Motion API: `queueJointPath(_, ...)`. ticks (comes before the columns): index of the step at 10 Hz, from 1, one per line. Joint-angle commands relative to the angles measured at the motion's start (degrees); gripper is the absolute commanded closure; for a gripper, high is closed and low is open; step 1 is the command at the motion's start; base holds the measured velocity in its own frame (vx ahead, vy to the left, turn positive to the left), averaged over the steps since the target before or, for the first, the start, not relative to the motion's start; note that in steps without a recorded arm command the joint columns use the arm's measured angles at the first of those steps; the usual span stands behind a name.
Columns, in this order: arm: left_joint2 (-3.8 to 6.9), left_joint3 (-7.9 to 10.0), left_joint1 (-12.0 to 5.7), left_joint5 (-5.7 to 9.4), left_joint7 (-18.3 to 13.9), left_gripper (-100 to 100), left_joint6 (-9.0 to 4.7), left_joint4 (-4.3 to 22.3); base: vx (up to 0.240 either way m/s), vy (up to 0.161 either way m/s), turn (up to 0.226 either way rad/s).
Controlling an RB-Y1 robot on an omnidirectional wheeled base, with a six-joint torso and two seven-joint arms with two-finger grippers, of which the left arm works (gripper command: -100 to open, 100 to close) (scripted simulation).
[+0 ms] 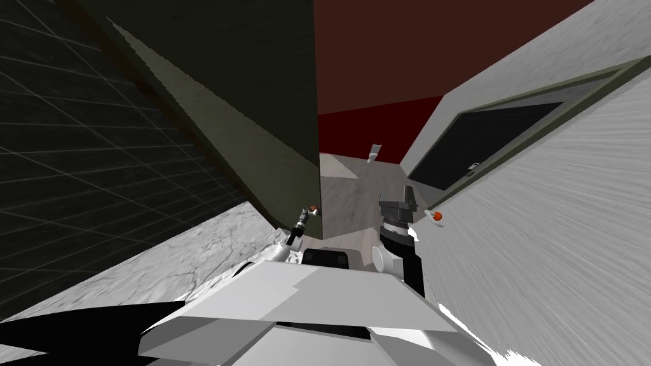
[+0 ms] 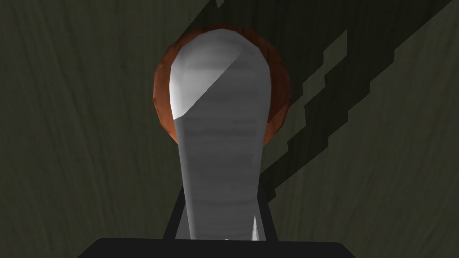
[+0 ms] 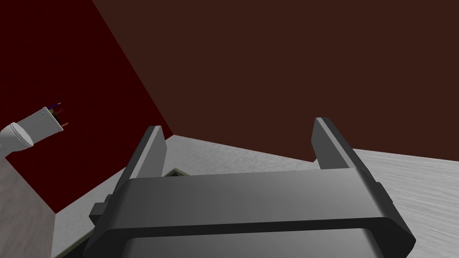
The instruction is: Push the door open
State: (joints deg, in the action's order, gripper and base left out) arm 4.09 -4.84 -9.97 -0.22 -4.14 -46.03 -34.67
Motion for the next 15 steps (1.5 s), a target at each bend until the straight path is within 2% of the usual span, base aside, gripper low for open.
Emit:
queueJointPath(1,0.07,1.07,0.39,0.49,0.52,100,0.29,-1.02,0.143,-0.147,0.073)
queueJointPath(8,-0.99,4.47,0.27,2.1,2.15,100,0.51,-0.64,0.141,-0.111,0.052)
queueJointPath(9,-0.19,4.63,0.61,2.16,1.93,100,0.7,-0.76,0.065,-0.038,0.047)
queueJointPath(10,0.36,5.61,0.57,2.68,2.23,100,0.63,-0.74,0.127,-0.031,0.049)
queueJointPath(15,1.12,8.02,0.62,4.0,3.14,100,0.54,-0.52,0.191,-0.065,0.041)
